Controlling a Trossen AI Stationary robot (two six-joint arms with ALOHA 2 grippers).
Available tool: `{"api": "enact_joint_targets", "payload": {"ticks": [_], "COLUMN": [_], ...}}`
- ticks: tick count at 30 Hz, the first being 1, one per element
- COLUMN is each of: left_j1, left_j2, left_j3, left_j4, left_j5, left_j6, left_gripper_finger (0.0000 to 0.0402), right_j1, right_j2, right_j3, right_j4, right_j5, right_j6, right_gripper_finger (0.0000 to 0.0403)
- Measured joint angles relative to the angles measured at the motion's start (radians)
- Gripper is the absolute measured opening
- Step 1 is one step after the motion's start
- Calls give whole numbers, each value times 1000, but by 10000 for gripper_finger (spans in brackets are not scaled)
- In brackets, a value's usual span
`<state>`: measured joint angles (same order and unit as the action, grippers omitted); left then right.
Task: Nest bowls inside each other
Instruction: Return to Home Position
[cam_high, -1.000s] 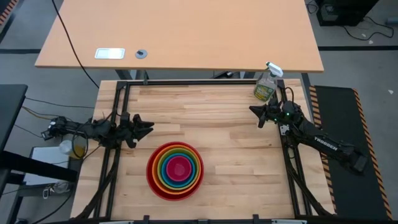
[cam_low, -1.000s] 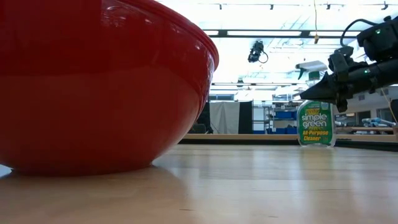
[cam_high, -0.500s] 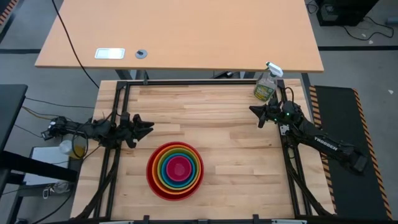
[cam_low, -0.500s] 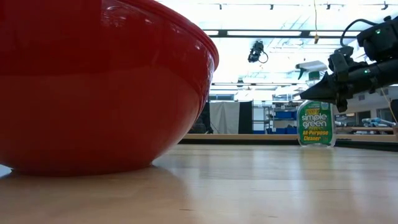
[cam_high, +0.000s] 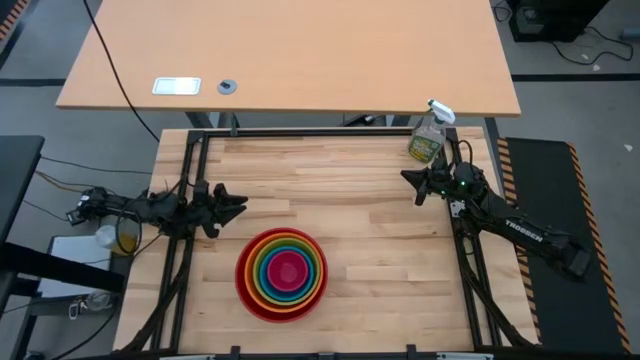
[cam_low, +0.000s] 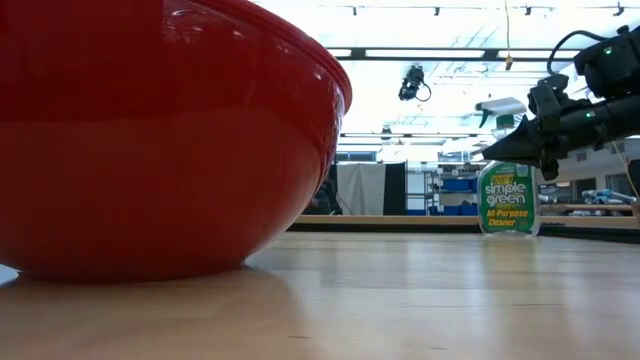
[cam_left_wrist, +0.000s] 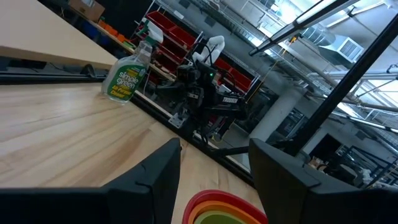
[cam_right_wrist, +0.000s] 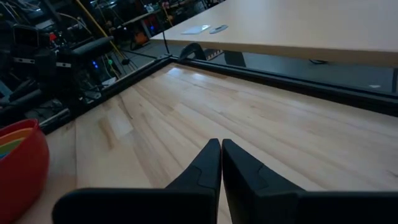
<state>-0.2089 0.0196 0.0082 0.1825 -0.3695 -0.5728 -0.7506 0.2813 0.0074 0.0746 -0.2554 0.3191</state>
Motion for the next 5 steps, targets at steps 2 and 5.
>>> {"api": "enact_joint_targets", "payload": {"ticks": [2, 5], "left_j1": [0, 0], "left_j2": [0, 0], "left_j3": [0, 0], "left_j4": [0, 0], "left_j5": [0, 0], "left_j6": [0, 0], "left_gripper_finger": [192, 192], "right_j1": [0, 0], "right_j2": [0, 0], "right_j3": [0, 0], "right_j4": [0, 0], "right_j5": [0, 0], "right_j6": [0, 0], "right_gripper_finger": [23, 23]}}
